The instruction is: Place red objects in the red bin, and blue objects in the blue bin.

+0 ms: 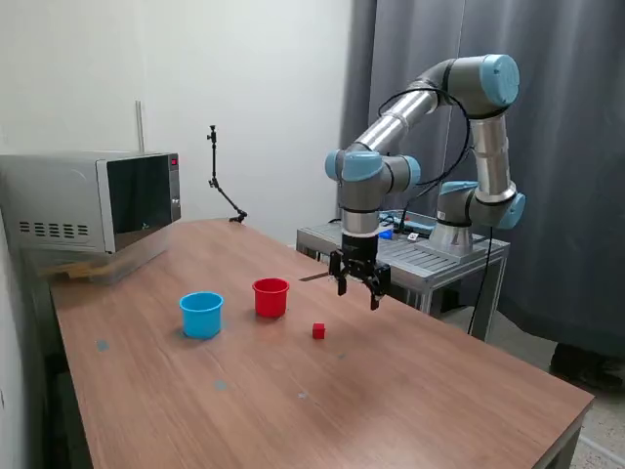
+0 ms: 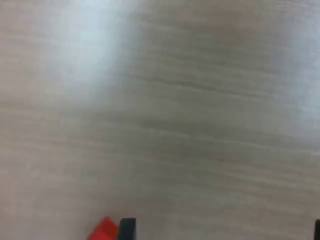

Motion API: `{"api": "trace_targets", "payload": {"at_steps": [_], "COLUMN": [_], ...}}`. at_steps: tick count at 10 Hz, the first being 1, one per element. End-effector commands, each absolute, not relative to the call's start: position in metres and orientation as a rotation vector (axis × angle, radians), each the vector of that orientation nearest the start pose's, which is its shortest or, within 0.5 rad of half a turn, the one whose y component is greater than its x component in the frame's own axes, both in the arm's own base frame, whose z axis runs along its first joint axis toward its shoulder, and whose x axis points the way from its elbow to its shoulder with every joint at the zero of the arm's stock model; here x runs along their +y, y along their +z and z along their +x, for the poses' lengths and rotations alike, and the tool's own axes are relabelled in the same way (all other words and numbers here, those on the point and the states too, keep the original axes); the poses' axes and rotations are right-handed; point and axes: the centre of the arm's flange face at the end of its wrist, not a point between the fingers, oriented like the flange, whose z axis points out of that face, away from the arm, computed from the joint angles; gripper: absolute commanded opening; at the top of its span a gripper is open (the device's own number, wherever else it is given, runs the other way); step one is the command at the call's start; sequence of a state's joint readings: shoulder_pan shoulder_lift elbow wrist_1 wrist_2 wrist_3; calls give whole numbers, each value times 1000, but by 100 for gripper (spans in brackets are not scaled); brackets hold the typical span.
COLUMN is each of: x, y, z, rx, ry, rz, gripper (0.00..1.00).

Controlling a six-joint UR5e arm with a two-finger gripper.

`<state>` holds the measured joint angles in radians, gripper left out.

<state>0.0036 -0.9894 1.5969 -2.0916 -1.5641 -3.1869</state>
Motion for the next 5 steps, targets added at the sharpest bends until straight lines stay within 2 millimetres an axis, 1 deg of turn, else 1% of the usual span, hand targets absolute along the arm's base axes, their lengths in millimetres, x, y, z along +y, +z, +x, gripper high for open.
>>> {"api": "trace_targets", "payload": {"at_steps": [1, 3, 5], "x": [-134, -117, -109], "y": [168, 166, 173], "z": [-634, -638, -647], "rx": [2249, 2383, 2476], "ry": [-126, -74, -18], "rz": [-2092, -1987, -1942], "gripper": [100, 100, 100]}}
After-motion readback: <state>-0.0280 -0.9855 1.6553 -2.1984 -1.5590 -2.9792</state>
